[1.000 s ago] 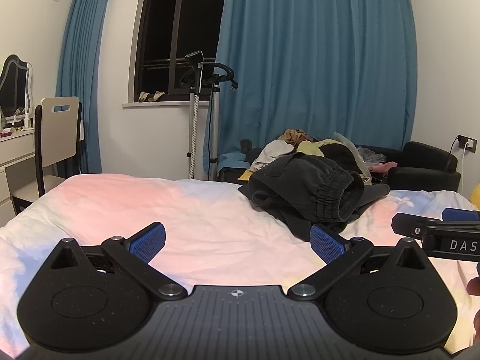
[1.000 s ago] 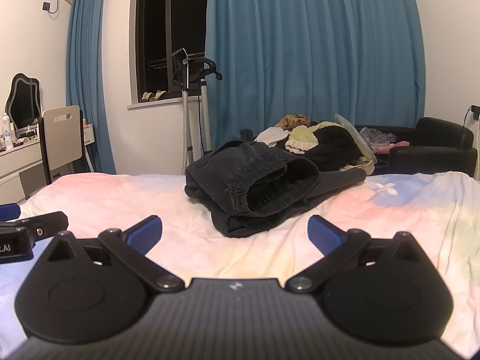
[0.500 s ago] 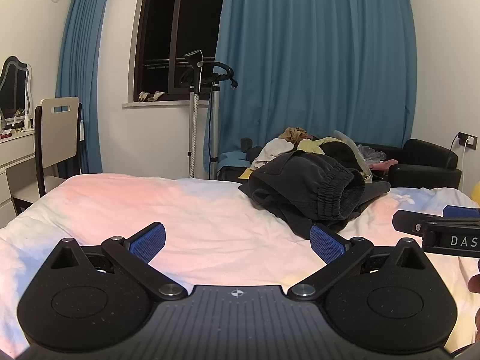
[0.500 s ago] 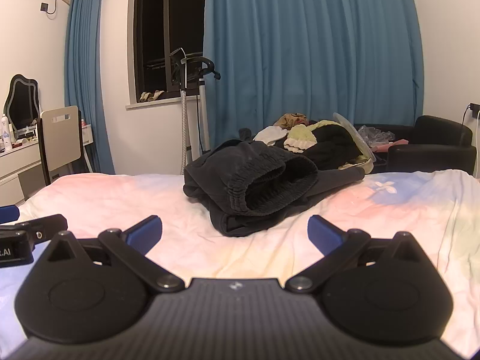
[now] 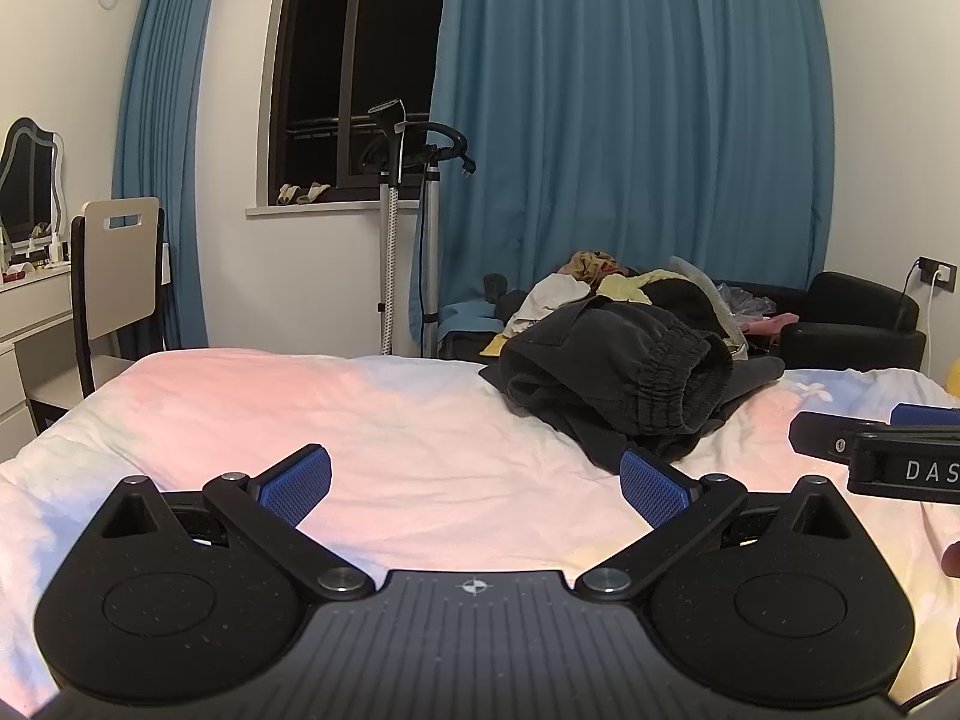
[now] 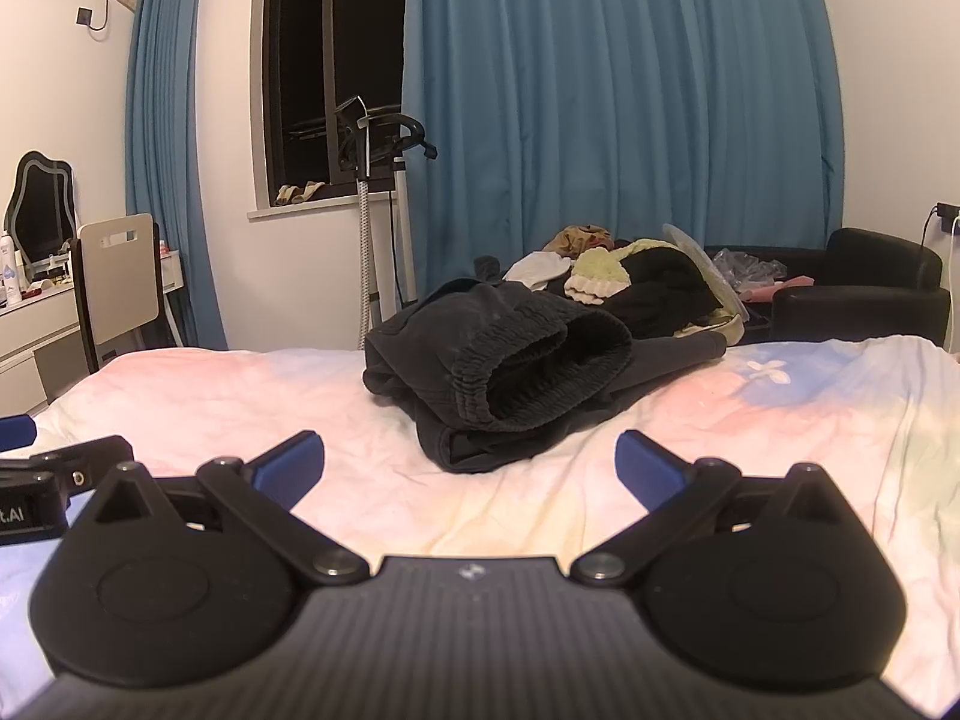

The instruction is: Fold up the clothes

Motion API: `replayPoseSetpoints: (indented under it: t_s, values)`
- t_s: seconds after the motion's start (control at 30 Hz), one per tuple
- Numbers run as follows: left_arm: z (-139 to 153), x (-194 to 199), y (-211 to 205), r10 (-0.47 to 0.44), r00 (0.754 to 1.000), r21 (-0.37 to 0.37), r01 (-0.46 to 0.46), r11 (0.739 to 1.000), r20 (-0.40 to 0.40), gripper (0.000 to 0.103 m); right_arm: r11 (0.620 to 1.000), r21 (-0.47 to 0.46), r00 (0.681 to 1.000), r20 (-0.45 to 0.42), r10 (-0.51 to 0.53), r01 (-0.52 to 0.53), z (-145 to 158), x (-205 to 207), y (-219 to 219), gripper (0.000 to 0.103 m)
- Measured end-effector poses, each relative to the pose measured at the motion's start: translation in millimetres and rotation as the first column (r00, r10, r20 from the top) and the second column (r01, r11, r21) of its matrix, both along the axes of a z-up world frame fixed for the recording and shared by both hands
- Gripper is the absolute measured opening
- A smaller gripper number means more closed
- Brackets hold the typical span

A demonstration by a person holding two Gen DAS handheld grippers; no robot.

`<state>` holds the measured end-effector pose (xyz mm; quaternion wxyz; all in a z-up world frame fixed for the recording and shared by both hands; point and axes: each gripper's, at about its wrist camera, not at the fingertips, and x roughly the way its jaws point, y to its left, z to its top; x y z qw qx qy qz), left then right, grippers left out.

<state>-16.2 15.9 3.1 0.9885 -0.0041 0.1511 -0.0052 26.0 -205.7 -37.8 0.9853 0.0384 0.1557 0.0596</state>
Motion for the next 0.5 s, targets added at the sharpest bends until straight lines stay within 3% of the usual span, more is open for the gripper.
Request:
replayPoseSetpoints:
  t_s: [0.5]
  values:
    - [3.4, 5.3, -6.4, 0.005, 1.000, 0.009, -0.005, 1.000, 0.002, 0.103, 1.000, 0.007, 1.000, 0.005, -0.006, 0.006, -1.5, 1.7, 0.5, 0.103]
